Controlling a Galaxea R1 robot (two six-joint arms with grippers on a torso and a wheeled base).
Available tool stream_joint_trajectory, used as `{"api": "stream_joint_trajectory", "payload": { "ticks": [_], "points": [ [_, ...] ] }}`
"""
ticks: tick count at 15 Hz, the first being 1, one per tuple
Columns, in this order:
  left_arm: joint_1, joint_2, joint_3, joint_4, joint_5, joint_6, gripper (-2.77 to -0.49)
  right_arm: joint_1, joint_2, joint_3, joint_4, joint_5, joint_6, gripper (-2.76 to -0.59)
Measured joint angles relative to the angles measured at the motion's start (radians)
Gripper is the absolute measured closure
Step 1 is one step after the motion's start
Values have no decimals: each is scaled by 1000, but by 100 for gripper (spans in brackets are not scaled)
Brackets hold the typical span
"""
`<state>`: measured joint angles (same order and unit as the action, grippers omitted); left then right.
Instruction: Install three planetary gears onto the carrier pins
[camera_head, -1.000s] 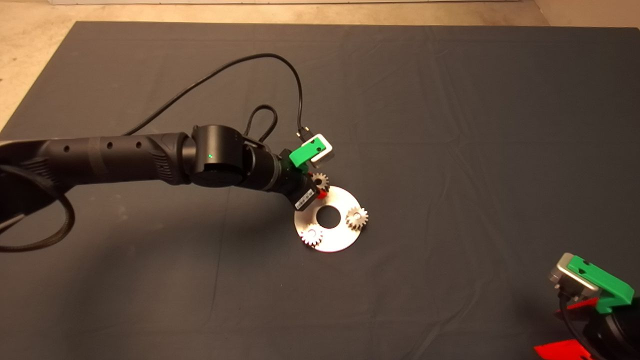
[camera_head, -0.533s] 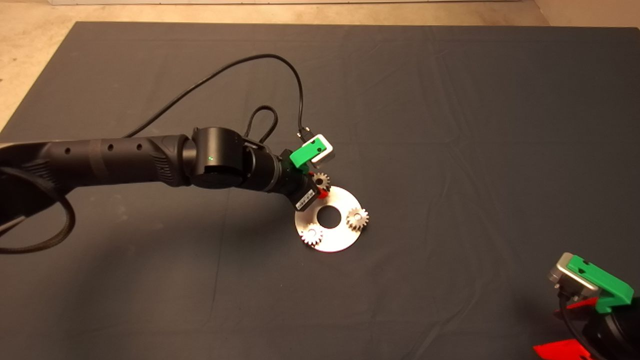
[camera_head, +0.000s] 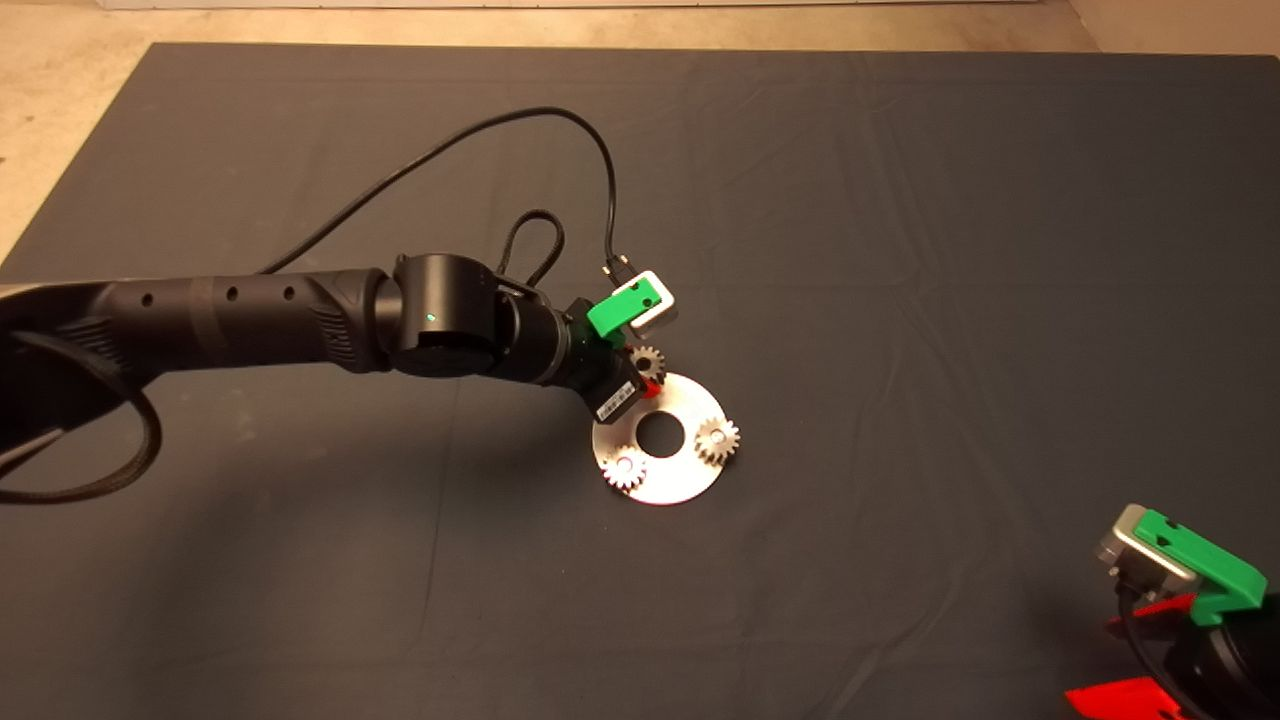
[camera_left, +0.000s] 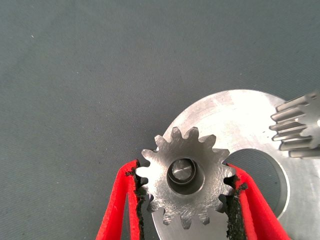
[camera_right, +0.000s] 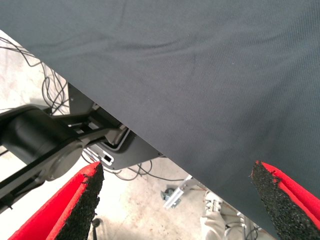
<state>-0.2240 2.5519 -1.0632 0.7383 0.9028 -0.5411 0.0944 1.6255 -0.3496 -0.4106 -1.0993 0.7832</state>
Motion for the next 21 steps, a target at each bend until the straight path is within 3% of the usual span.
{"api": "stream_joint_trajectory", "payload": {
  "ticks": [4, 8, 10, 11, 19, 21],
  "points": [
    [0, 3, 1, 0, 27, 7, -70, 0, 0, 0, 0, 7, 0, -220],
    [-1, 17, 1, 0, 55, 53, -70, 0, 0, 0, 0, 8, 0, -220],
    [0, 28, 1, 2, 99, 56, -70, 0, 1, 0, 0, 10, 0, -220],
    [0, 31, 1, 2, 110, 56, -70, 0, 1, 0, 0, 12, 0, -220],
    [0, 30, 1, 1, 109, 56, -71, 0, 0, 0, 0, 13, 0, -220],
    [0, 30, 1, 1, 109, 56, -82, 0, 0, 0, 0, 13, 0, -220]
  ]
}}
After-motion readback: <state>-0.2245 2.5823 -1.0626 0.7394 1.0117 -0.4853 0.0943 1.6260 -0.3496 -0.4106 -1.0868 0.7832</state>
